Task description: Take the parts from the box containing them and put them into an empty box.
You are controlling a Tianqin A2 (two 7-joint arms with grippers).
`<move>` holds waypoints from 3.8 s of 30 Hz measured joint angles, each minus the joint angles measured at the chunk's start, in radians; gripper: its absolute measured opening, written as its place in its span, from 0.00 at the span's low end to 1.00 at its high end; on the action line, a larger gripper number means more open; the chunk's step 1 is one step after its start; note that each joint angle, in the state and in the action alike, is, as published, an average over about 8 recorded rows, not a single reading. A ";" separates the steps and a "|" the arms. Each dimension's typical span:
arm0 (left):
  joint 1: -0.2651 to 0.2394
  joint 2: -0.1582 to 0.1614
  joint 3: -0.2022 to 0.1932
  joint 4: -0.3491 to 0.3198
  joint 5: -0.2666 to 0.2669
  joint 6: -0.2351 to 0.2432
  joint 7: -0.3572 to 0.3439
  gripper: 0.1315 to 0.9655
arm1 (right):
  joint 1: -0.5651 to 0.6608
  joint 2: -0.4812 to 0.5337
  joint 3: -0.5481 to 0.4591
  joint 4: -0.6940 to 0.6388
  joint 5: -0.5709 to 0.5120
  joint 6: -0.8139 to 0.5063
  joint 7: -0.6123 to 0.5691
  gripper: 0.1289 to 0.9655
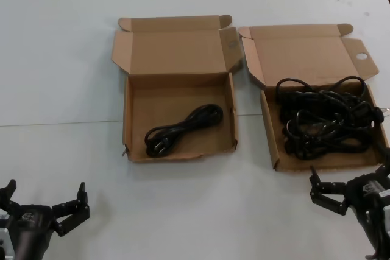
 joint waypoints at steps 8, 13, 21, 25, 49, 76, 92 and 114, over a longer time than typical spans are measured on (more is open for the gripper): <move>0.000 0.000 0.000 0.000 0.000 0.000 0.000 1.00 | -0.008 0.002 0.001 0.000 0.007 0.010 0.000 1.00; 0.000 0.000 0.000 0.000 0.000 0.000 0.000 1.00 | -0.008 0.002 0.001 0.000 0.007 0.010 0.000 1.00; 0.000 0.000 0.000 0.000 0.000 0.000 0.000 1.00 | -0.008 0.002 0.001 0.000 0.007 0.010 0.000 1.00; 0.000 0.000 0.000 0.000 0.000 0.000 0.000 1.00 | -0.008 0.002 0.001 0.000 0.007 0.010 0.000 1.00; 0.000 0.000 0.000 0.000 0.000 0.000 0.000 1.00 | -0.008 0.002 0.001 0.000 0.007 0.010 0.000 1.00; 0.000 0.000 0.000 0.000 0.000 0.000 0.000 1.00 | -0.008 0.002 0.001 0.000 0.007 0.010 0.000 1.00; 0.000 0.000 0.000 0.000 0.000 0.000 0.000 1.00 | -0.008 0.002 0.001 0.000 0.007 0.010 0.000 1.00; 0.000 0.000 0.000 0.000 0.000 0.000 0.000 1.00 | -0.008 0.002 0.001 0.000 0.007 0.010 0.000 1.00</move>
